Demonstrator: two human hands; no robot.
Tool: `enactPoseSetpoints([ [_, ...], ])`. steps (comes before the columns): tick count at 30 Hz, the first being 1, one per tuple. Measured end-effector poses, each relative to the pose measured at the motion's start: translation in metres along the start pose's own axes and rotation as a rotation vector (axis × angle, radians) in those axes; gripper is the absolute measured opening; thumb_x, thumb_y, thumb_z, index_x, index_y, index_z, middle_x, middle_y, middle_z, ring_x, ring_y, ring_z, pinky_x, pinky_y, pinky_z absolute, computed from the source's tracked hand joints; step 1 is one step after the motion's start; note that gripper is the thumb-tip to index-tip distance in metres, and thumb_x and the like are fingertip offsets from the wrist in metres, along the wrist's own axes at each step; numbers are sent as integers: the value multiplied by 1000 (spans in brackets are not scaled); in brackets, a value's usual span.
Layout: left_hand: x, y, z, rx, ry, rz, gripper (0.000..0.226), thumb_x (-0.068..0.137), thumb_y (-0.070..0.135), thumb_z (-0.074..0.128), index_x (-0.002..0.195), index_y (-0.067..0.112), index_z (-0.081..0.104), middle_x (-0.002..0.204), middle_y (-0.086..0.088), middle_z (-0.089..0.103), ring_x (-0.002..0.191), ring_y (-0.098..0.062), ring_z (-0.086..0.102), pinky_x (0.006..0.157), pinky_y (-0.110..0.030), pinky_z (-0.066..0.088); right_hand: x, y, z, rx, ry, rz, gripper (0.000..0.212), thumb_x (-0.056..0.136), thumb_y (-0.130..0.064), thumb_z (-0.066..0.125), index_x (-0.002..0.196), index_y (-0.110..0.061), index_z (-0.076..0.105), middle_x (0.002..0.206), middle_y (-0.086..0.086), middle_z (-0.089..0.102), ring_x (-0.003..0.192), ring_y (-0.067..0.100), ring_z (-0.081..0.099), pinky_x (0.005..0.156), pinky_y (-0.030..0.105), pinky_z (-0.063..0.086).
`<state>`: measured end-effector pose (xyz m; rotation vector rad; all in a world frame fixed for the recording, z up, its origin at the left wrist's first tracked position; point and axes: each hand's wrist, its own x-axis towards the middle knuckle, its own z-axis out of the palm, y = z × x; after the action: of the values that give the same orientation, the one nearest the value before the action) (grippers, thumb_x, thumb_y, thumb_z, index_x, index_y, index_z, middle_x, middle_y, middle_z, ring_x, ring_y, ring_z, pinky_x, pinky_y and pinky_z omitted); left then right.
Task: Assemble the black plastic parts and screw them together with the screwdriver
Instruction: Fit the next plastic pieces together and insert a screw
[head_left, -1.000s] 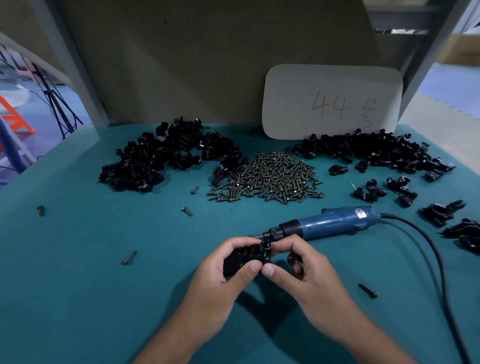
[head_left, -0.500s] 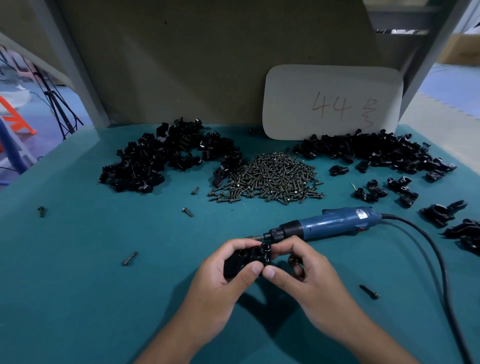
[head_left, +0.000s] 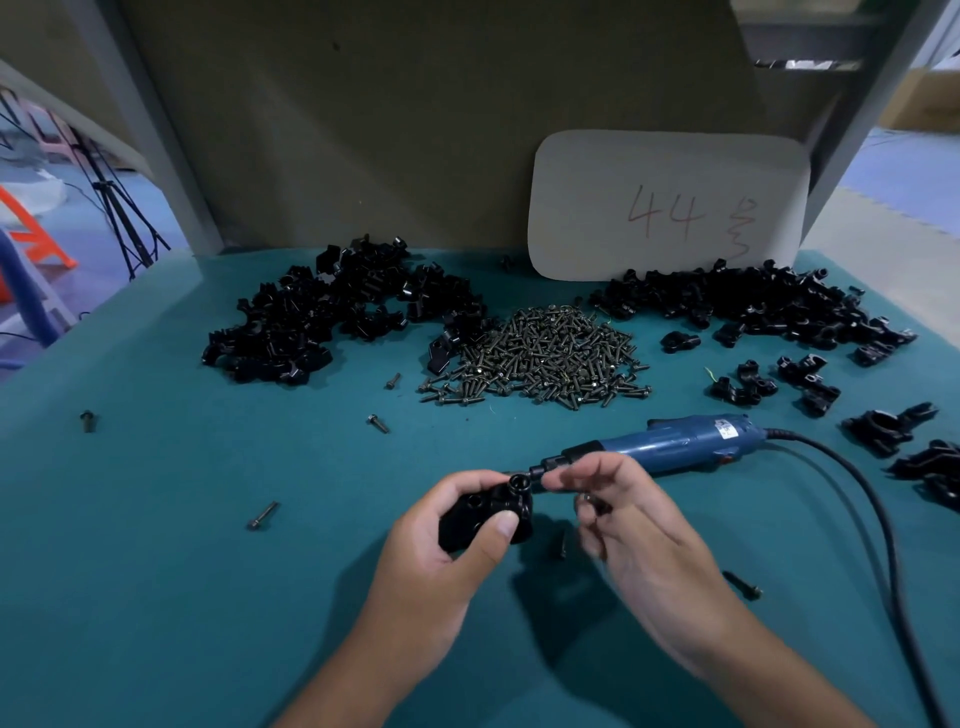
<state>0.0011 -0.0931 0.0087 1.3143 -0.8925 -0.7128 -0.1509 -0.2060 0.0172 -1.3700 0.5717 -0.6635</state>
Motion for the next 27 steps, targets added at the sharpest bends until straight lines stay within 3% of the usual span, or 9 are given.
enactPoseSetpoints([
  [5,0,1,0,23,2,-4,30,76,47,68,103,37,71,91,10,75,82,-1,67,73,-11,49,3,-1,-1,34,1,16,46,96,20,26,110,-10,58,103,4,75,73,9,53,59,19,43],
  [12,0,-1,0,7,1,0,40,76,45,69,105,17,70,93,6,76,84,-4,68,75,-13,49,2,-3,-1,-33,24,-27,30,101,8,47,122,-10,56,116,5,73,98,16,71,66,21,50],
  [17,0,0,1,9,3,8,43,75,46,68,105,16,69,90,7,75,81,-3,68,74,-12,49,0,-6,1,-97,18,-47,30,103,5,46,127,-13,51,113,2,76,94,13,70,64,19,47],
  [21,-1,-1,0,20,4,7,39,76,45,69,104,18,71,93,4,76,84,-6,69,76,-13,49,-1,-7,2,-132,0,-55,28,101,2,52,123,-15,53,110,-2,77,98,5,67,76,14,48],
  [23,-1,-2,0,23,4,4,35,76,45,71,103,22,72,94,3,76,85,-8,70,76,-15,50,-1,-7,2,-107,13,-73,30,95,-2,61,121,-15,55,107,-2,78,100,8,69,83,19,52],
  [27,-1,-2,0,44,-9,11,29,77,44,71,104,34,70,98,4,76,88,-9,70,80,-16,51,-3,-5,6,-5,52,-117,41,76,-10,74,114,-10,60,92,4,74,82,12,67,71,20,53],
])
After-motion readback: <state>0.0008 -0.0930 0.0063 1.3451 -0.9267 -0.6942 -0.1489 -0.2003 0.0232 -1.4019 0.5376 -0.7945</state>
